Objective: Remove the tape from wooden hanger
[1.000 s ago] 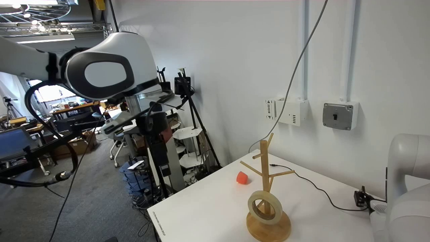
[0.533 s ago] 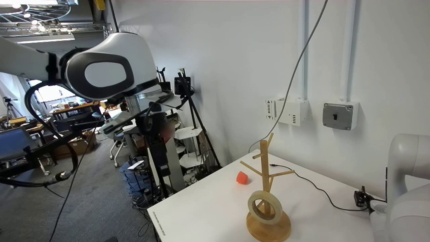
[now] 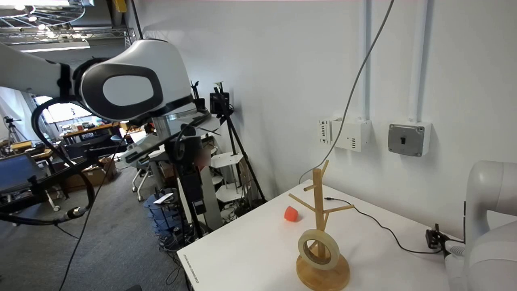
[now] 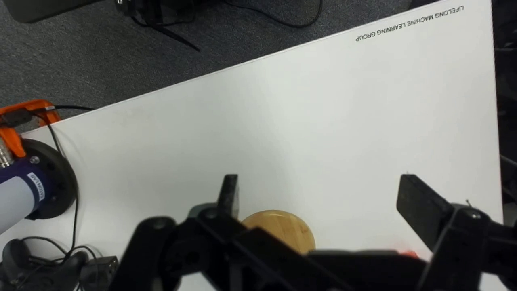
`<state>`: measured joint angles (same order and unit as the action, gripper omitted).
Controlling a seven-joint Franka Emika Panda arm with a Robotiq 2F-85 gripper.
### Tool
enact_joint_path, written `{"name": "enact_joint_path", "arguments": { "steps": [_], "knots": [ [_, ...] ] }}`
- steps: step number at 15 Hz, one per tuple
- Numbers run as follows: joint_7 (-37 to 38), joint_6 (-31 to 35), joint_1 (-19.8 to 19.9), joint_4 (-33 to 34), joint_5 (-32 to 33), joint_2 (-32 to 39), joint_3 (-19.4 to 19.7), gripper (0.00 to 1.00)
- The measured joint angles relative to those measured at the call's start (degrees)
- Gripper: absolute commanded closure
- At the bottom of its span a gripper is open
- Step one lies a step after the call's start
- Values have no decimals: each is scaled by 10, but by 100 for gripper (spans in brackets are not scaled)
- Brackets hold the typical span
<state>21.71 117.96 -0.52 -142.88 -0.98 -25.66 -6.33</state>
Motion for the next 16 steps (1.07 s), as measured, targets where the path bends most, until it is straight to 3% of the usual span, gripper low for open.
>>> {"name": "enact_joint_path", "arguments": {
  "steps": [9, 16],
  "knots": [
    [-19, 6, 34, -1, 16, 11, 26, 0],
    [-52, 118, 41, -23, 51, 30, 35, 0]
  ]
}}
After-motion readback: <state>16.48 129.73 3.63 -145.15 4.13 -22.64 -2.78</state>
